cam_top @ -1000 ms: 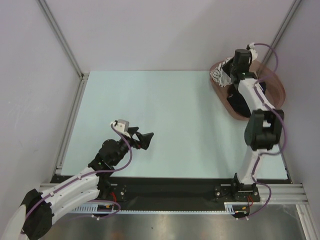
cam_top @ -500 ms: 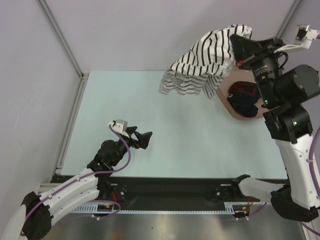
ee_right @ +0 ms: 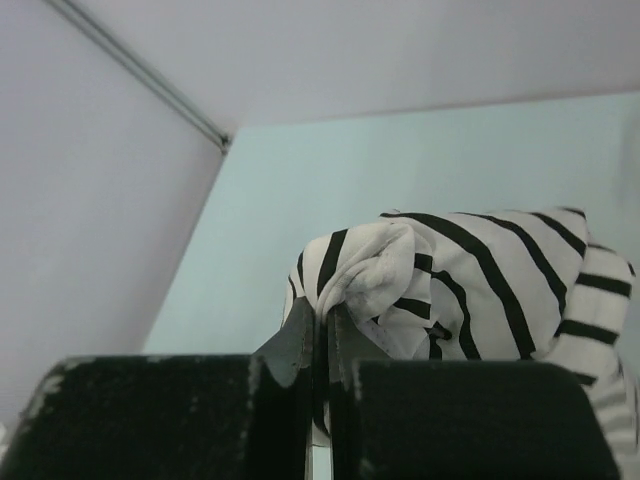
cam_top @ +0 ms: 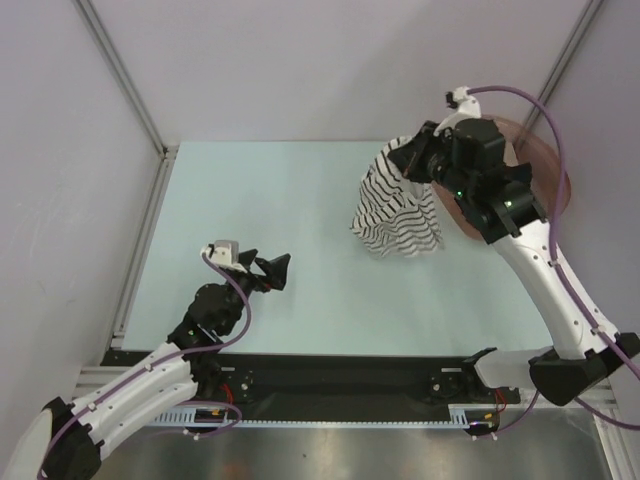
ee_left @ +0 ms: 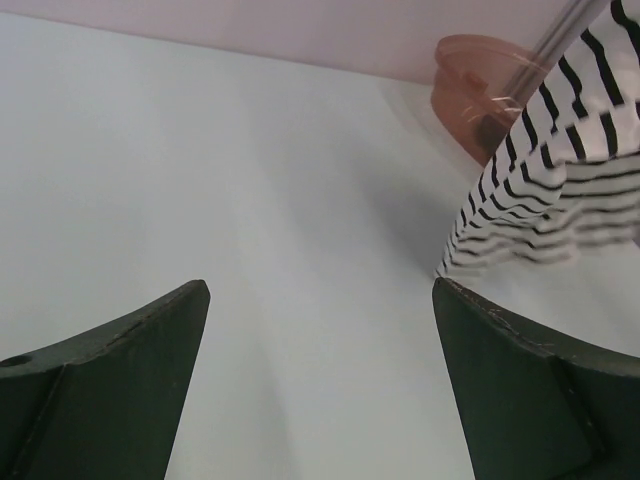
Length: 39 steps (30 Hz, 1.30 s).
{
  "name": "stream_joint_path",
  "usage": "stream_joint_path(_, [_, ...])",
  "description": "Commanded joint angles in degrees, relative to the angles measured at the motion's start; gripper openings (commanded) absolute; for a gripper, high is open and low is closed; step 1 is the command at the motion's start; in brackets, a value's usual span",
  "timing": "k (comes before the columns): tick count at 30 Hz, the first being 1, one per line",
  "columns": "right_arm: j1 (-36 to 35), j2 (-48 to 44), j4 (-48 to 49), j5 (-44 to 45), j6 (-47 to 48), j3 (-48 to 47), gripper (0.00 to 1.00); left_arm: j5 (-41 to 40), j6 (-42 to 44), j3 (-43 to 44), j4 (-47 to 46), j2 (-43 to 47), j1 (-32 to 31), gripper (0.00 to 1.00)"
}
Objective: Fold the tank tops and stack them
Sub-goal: Move the tank top to the center of the board, then flatten the tank top out
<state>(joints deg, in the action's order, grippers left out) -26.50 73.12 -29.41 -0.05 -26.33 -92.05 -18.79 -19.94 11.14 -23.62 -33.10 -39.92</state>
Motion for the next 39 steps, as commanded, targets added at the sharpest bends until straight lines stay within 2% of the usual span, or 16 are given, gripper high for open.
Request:
stream_joint_path(1, [-8.0,0.9,-2.5,-2.3,5.4,-2.7,0.0,-5.1,-1.5,1.5,2.3,-0.7,0.4,1.0])
stream_joint_path(4, [-16.5,5.8,-5.3,-0.9,7.9,-2.2,0.01,-7.0,-1.9,2.0,4.0,-0.7,0.4,1.0])
stream_joint_path(5, [-17.8,7.2,-5.5,-1.9,8.7,-2.2,0.06,-7.2,-2.0,2.0,4.0,-0.6,0.4,1.0])
stream_joint_path(6, [-18.8,8.7,-5.9,-3.3,9.4,-2.6,0.17,-7.3,-2.1,1.7,3.8,-0.6,0.4,1.0])
stream_joint_path(7, [-20.6,9.7,-5.9,-5.8,11.2,-2.8,0.43,-7.3,-2.2,1.6,3.8,-0.6,0.4,1.0])
stream_joint_path(8, [-21.3,10.9,-6.0,-5.5,11.6,-2.7,0.48,-7.2,-2.2,1.7,3.8,-0.5,0.4,1.0])
stream_joint_path(9, [-21.8,10.8,-6.2,-3.7,11.4,-2.6,0.61,-7.1,-2.2,1.8,4.1,-0.4,0.4,1.0])
stream_joint_path(10, [-21.9,10.5,-5.9,-0.5,11.3,-1.2,0.8,-7.2,-2.1,1.9,4.4,-0.2,0.4,1.0])
stream_joint_path(12, [-21.7,7.8,-3.4,0.0,11.8,1.2,0.93,-7.9,-2.3,1.9,5.1,0.1,0.4,1.0])
stream_joint_path(14, [-20.1,5.8,-1.5,-0.8,11.6,5.4,0.89,-10.1,-2.9,1.9,5.9,0.9,0.4,1.0])
stream_joint_path(19, [-13.2,1.9,3.0,-4.0,9.0,15.3,0.6,-22.7,-10.1,3.8,15.1,1.7,0.4,1.0])
stream_joint_path(22, [-8.7,3.5,6.1,-6.3,8.0,21.7,0.56,-25.2,-11.4,4.8,17.4,0.4,0.4,1.0])
stream_joint_path(26, [-5.5,9.3,7.9,-4.2,6.8,23.8,0.5,-24.5,-11.9,6.8,18.3,-4.0,0.4,1.0])
stream_joint_path(30, [-3.4,17.9,9.5,1.3,4.7,21.6,0.49,-23.7,-11.6,10.7,20.4,-11.3,0.4,1.0])
stream_joint_path(34, [-1.1,27.1,11.3,3.4,0.6,17.9,0.38,-23.3,-11.7,12.8,21.7,-15.0,0.4,1.0])
stream_joint_path(39, [0.2,34.8,16.0,8.8,-3.3,16.6,0.4,-22.0,-11.3,12.2,20.6,-14.9,0.4,1.0])
